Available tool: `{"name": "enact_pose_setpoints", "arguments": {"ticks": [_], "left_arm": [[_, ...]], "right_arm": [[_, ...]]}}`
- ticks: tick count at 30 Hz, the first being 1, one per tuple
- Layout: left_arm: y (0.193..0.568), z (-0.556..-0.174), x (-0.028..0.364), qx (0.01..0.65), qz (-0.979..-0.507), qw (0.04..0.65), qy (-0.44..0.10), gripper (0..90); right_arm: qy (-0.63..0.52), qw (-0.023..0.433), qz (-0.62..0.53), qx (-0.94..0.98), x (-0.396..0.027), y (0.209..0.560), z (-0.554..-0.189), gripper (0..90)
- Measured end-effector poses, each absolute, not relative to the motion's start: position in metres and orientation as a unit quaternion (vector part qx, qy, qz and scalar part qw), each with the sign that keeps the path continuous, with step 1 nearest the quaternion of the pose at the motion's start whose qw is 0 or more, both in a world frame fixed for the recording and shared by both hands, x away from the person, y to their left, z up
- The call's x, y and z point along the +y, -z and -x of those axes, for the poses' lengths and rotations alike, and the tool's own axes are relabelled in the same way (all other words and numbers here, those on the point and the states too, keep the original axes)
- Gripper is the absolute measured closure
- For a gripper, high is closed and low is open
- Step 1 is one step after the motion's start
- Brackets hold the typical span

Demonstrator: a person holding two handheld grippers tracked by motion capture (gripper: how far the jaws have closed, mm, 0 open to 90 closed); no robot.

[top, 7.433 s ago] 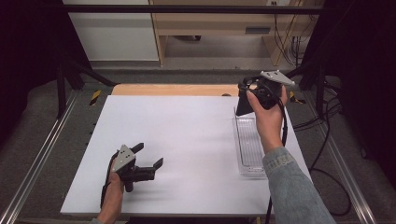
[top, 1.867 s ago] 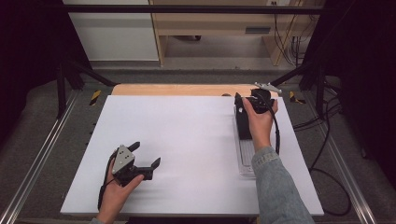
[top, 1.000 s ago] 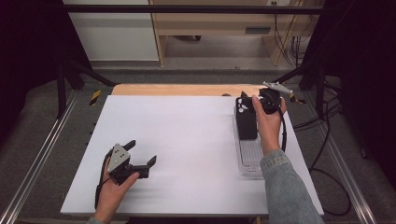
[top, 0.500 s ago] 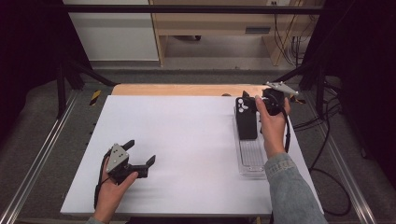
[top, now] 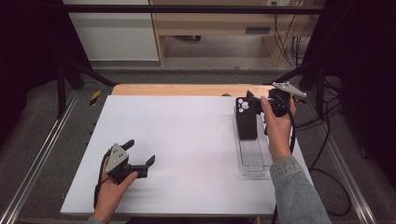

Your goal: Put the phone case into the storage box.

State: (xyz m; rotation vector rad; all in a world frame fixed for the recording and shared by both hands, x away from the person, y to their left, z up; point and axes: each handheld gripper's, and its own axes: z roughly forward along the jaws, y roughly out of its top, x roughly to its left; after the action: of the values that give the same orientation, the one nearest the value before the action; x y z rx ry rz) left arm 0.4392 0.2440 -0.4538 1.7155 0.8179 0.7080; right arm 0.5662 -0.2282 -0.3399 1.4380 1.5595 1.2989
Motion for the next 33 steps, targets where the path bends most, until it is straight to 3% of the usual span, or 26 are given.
{"name": "enact_pose_setpoints", "arguments": {"ticks": [33], "left_arm": [[0.451,-0.439,0.255,0.342,-0.707,0.538,-0.304,2.1]], "right_arm": [[-0.504,0.344,-0.533,0.586,-0.255,0.316,-0.541,8.9]]}}
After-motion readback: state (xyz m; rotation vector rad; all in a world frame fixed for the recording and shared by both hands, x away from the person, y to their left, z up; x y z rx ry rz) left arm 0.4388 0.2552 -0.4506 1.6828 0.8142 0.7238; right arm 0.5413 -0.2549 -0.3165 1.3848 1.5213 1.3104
